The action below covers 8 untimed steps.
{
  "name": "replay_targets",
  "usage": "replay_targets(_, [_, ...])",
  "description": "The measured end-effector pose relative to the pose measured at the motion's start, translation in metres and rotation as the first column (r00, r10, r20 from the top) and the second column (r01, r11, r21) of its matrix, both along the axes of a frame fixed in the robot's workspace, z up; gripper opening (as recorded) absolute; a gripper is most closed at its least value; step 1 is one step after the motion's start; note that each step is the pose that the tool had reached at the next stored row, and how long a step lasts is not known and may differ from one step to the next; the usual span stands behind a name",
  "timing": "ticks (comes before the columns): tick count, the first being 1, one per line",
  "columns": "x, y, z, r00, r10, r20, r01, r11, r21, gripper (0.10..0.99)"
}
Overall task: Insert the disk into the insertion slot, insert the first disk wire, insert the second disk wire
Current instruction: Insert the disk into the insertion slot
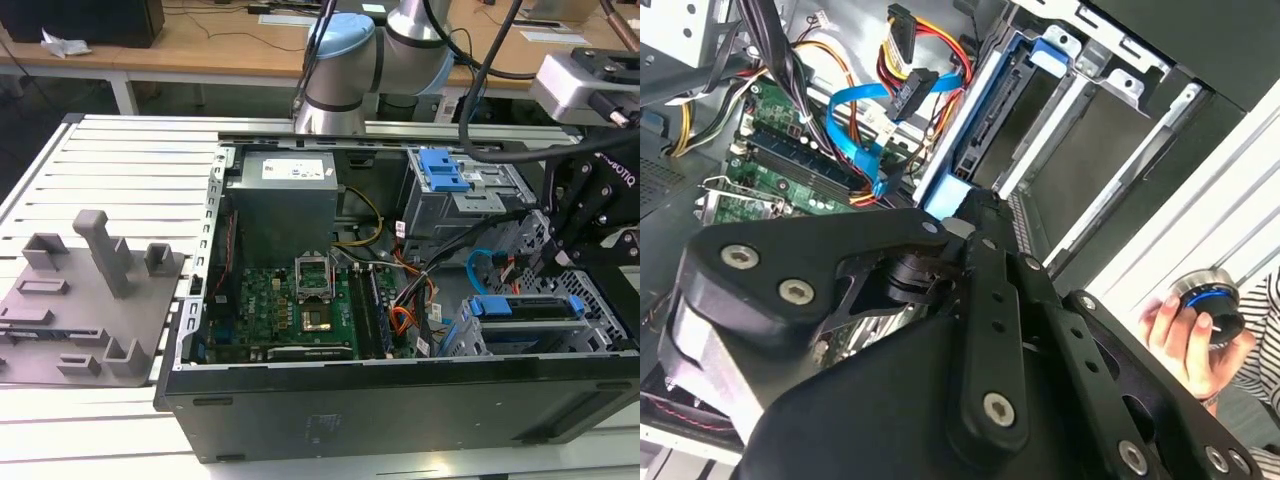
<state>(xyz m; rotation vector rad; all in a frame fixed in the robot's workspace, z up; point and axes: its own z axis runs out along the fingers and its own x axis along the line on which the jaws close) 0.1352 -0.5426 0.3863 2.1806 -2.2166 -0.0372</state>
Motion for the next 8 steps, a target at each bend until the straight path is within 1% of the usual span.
replay_targets(3, [0.0000,0.0000,-0.0044,1.0000,0.000,0.0000,0.000,1.0000,0.000,0.106])
replay_targets(5, [0.0001,0.0000,-0.0099,1.0000,0.000,0.0000,0.000,1.0000,0.000,0.106])
replay_targets(8, [0.0002,0.0000,-0.0156,1.0000,0.000,0.0000,0.000,1.0000,0.000,0.106])
